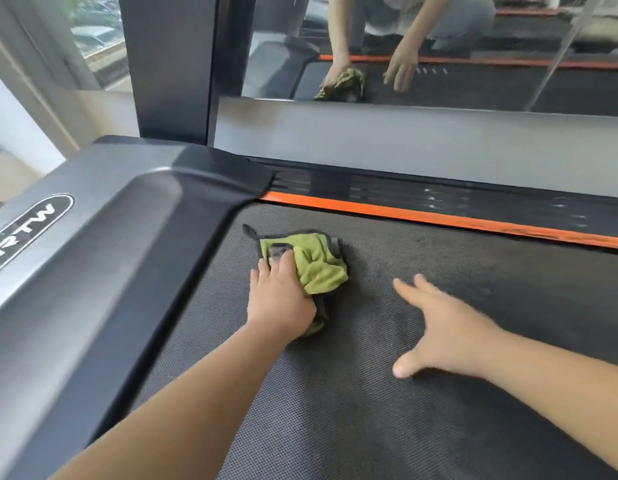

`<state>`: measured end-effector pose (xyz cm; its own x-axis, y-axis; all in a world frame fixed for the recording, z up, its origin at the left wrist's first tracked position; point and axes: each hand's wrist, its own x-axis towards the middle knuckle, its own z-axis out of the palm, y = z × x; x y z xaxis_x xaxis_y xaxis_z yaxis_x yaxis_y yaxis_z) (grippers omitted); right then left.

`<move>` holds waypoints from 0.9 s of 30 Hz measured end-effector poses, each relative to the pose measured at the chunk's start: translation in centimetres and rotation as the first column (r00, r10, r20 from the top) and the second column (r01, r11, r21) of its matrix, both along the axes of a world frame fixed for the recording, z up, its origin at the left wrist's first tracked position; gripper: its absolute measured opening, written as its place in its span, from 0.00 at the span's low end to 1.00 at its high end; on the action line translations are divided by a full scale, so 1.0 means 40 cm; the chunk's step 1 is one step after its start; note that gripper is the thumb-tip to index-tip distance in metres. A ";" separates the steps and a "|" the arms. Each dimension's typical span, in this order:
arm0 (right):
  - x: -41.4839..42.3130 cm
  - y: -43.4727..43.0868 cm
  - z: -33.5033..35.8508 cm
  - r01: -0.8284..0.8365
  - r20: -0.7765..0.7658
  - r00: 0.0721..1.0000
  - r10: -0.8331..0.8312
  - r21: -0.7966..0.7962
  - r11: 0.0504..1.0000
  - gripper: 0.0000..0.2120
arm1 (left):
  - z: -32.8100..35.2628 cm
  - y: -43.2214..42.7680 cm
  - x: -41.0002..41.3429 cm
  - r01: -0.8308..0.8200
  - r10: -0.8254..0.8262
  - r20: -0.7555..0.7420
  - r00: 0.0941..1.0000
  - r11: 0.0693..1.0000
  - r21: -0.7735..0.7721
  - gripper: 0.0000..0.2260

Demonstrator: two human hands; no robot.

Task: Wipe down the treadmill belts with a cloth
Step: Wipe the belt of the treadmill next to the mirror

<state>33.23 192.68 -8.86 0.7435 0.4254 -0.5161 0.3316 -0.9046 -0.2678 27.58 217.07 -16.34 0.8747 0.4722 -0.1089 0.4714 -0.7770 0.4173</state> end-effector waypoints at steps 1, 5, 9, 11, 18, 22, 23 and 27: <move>0.034 -0.026 0.000 0.014 0.034 0.999 -0.012 -0.066 0.998 0.71 | 0.006 -0.016 0.008 0.005 -0.005 0.002 1.000 1.000 0.003 0.31; 0.106 -0.105 -0.053 0.078 -0.019 0.996 -0.084 -0.230 0.970 0.76 | 0.009 -0.061 0.018 0.031 -0.030 0.018 0.999 0.997 -0.076 0.32; 0.125 -0.114 -0.105 0.072 0.033 0.997 -0.065 -0.258 0.964 0.72 | 0.009 -0.224 -0.002 0.351 -0.340 0.090 0.936 0.921 -0.167 0.31; 0.119 -0.113 -0.103 0.081 0.056 0.996 -0.070 -0.233 0.969 0.62 | 0.008 -0.307 0.001 0.552 -0.542 0.106 0.834 0.813 -0.188 0.29; 0.121 -0.125 -0.105 0.053 -0.030 0.998 -0.063 -0.260 0.964 0.74 | 0.029 -0.106 0.102 0.066 -0.066 0.013 0.998 0.997 0.027 0.30; 0.119 -0.122 -0.099 0.092 -0.020 0.995 -0.100 -0.259 0.962 0.70 | 0.048 -0.264 0.072 0.312 -0.313 0.011 0.950 0.944 -0.109 0.31; 0.115 -0.124 -0.097 0.103 -0.005 0.994 -0.107 -0.247 0.964 0.65 | 0.047 -0.318 0.051 0.433 -0.435 0.027 0.900 0.886 -0.165 0.30; 0.115 -0.129 -0.094 0.109 -0.024 0.993 -0.119 -0.251 0.962 0.68 | 0.039 -0.336 0.059 0.552 -0.552 0.023 0.834 0.830 -0.083 0.32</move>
